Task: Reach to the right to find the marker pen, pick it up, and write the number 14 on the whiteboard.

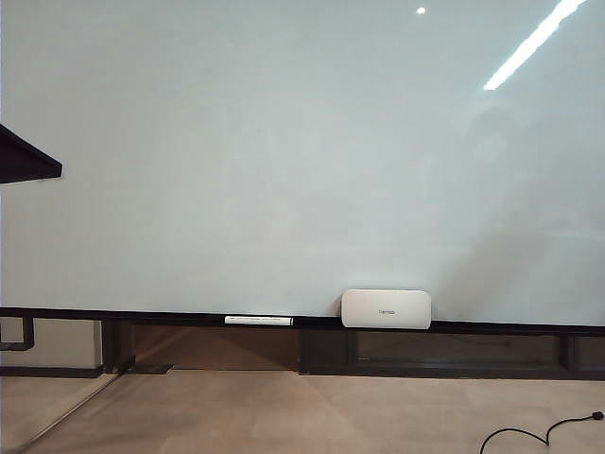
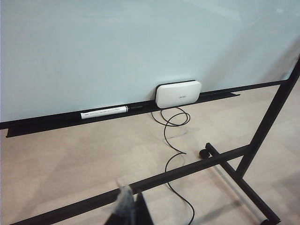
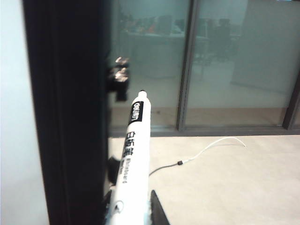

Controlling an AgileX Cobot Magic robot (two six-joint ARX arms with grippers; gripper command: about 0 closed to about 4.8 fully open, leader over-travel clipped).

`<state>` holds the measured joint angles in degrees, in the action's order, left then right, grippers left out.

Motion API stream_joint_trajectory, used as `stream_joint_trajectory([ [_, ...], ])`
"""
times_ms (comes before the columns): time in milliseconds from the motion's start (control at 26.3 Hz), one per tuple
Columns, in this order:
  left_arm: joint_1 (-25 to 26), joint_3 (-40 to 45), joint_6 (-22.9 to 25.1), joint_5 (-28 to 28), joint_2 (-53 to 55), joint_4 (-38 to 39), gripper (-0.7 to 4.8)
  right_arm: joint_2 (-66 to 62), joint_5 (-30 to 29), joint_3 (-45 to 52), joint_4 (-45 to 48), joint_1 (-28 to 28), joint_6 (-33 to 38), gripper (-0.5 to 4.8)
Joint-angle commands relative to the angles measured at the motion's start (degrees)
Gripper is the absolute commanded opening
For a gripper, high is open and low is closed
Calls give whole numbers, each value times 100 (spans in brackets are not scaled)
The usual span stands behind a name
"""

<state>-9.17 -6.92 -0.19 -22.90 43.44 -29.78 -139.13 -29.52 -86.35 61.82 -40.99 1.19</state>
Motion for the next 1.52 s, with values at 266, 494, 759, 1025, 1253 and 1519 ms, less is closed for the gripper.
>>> stream_joint_trajectory([
  [266, -4, -109, -199, -120, -9, -77, -6, 966, 315, 205, -22, -188, 542, -2],
  [494, -352, -404, -195, -46, -114, 214, -6, 2212, 568, 1620, -9, -273, 505, -2],
  [759, -870, -1021, -201, 1200, -1554, 2039, -6, 4175, 651, 3670, 4, -179, 1333, -2],
  [1025, -870, -1333, -173, 1954, -3526, 3473, -6, 6234, 396, 4555, -822, 1123, 1932, -2],
  [1253, -866, -1357, 31, 2072, -3757, 3633, -6, 6489, 752, 4520, -938, 3049, 1974, -2],
  [1519, -863, -1357, 260, 1864, -3757, 3311, -6, 5604, 1150, 3602, -1019, 5193, 1259, -2],
])
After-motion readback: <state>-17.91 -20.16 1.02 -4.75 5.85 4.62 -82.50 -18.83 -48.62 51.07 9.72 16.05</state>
